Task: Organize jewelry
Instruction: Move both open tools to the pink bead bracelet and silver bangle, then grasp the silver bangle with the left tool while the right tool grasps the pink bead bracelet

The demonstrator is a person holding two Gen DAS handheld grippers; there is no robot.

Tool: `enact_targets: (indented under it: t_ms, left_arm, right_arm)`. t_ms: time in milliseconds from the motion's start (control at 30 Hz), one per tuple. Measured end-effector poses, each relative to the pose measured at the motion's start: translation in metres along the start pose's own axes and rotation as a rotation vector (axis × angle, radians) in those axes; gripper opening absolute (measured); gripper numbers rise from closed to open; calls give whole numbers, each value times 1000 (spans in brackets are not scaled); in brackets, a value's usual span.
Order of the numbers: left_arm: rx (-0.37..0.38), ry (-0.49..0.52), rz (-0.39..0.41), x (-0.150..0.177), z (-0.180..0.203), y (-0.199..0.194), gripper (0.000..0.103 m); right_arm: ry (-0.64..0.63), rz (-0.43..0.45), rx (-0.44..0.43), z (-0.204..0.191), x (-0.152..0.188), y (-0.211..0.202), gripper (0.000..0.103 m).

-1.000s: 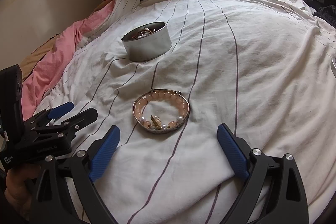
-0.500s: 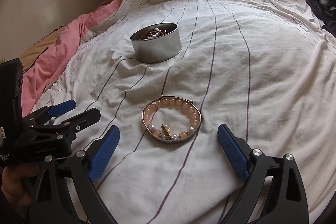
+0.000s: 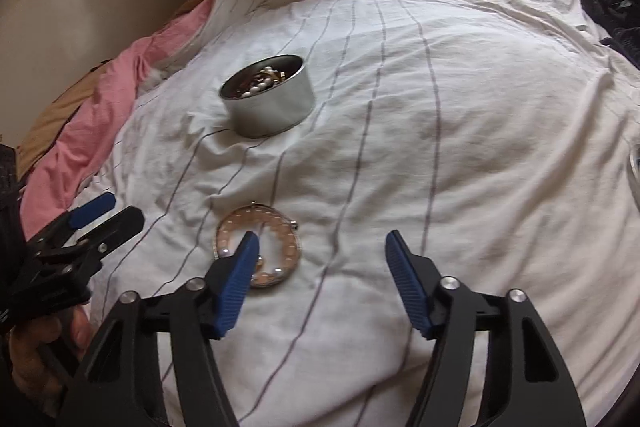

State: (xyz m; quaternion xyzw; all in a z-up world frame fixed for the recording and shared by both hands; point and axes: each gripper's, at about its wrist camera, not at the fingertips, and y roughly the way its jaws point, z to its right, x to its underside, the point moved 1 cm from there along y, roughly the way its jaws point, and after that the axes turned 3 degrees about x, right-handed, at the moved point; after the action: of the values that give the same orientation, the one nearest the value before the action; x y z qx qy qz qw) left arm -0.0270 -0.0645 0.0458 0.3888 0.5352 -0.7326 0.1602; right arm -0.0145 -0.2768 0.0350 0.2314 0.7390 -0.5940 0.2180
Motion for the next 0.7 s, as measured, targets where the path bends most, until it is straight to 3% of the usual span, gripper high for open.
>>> enact_targets:
  t_ms: [67,200,367,500,700]
  left_arm:
    - [39,63,-14,-4,20,10,89]
    - [72,45,-106,-7,28,40,42]
    - [94,33,-158,-2,25,58,5]
    - [135,23,-136,-3,23,49,3]
    - [176,-75,-79,-12,-4,22,3]
  right_arm:
    - [14,14,29,9,-1,-7,49]
    - [56,39,8,21,2,-14,51]
    - [139,37,-38,34,3,-9,62]
    - [157,26,-60,33,4,-4,63]
    - [136,23,-53,27,5,-3,63]
